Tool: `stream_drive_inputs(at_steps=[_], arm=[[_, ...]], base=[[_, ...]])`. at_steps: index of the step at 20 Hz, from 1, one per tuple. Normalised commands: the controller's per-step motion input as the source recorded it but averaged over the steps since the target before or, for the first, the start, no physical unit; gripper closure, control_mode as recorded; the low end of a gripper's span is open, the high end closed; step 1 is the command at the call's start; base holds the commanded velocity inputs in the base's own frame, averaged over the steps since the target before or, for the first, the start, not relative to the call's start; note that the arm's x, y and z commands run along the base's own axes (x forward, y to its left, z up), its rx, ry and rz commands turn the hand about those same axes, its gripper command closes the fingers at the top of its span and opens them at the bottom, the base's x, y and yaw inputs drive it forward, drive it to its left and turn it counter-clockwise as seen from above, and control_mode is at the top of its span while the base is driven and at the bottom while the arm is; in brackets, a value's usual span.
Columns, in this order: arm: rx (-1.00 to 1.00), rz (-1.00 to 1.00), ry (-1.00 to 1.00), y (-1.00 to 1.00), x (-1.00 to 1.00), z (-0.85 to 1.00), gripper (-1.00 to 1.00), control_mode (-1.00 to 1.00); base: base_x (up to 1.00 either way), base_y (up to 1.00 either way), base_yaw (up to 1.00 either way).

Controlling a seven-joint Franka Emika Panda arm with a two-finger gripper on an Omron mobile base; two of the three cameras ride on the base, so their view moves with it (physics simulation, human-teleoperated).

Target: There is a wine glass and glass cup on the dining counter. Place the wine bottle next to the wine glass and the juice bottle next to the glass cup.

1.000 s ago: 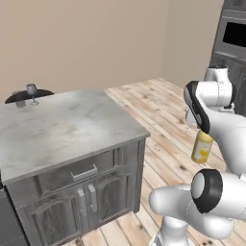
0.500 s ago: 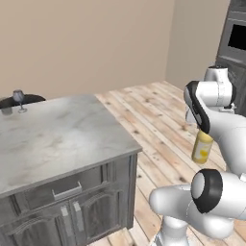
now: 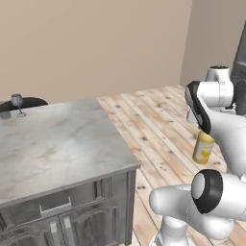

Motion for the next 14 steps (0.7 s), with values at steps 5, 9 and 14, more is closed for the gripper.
stream_drive_inputs(at_steps=[5, 9, 14], arm=[[0.0, 0.0, 0.0, 0.0, 0.0, 0.0, 1.0, 1.0], [0.0, 0.0, 0.0, 0.0, 0.0, 0.0, 1.0, 1.0], [0.0, 0.0, 0.0, 0.0, 0.0, 0.0, 1.0, 1.0]], base=[[0.58, -0.38, 0.2], [0.58, -0.38, 0.2], [0.55, -0.4, 0.16]])
